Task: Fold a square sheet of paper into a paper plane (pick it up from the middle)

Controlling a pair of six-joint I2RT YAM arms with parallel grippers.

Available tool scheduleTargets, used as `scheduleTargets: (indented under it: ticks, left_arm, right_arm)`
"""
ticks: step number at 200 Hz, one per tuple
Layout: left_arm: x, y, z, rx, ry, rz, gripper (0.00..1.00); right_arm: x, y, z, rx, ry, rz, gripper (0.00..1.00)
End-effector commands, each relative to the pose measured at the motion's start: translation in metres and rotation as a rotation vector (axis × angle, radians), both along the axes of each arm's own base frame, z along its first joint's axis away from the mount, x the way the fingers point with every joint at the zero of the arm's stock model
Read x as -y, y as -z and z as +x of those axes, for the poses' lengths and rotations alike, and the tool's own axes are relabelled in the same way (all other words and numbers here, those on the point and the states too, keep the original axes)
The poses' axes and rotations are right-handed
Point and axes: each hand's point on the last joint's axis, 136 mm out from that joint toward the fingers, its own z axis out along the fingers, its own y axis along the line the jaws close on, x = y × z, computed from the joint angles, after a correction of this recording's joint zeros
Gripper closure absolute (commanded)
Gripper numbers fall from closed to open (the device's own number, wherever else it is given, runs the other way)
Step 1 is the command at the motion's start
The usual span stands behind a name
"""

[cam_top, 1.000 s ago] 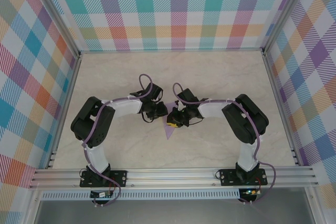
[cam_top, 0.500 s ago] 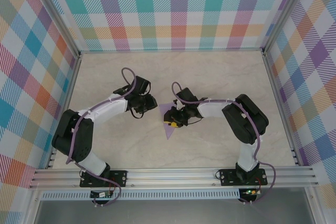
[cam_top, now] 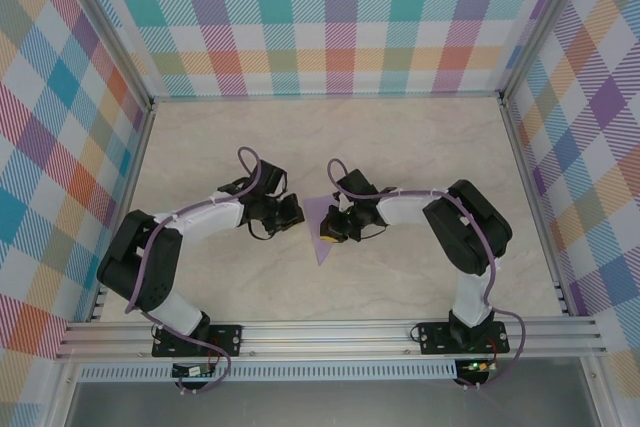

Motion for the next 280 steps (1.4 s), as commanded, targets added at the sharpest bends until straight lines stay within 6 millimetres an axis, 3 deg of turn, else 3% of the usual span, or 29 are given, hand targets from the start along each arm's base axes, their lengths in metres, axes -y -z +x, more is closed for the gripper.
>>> scheduleTargets:
  ticks: [1,68,147,243,280]
  left_arm:
    - [0.017,0.007,-0.015,-0.026,0.063,-0.045,0.99]
    - [0.034,0.021,-0.012,-0.037,0.086,-0.02,1.0]
    - [0.038,0.026,-0.005,-0.038,0.091,-0.005,1.0]
    - [0.028,0.047,-0.011,-0.074,0.083,0.071,1.0]
    - [0.008,0.068,-0.027,-0.141,0.06,0.175,1.0]
  right_arm:
    - [0.026,0.031,-0.02,-0.06,0.005,-0.138,0.98]
    - [0.027,0.031,-0.02,-0.065,0.007,-0.14,1.0]
    - [0.026,0.031,-0.02,-0.064,0.01,-0.136,1.0]
    - [0.024,0.028,-0.019,-0.05,0.001,-0.12,1.0]
    - [0.015,0.011,-0.011,0.03,-0.027,-0.058,1.0]
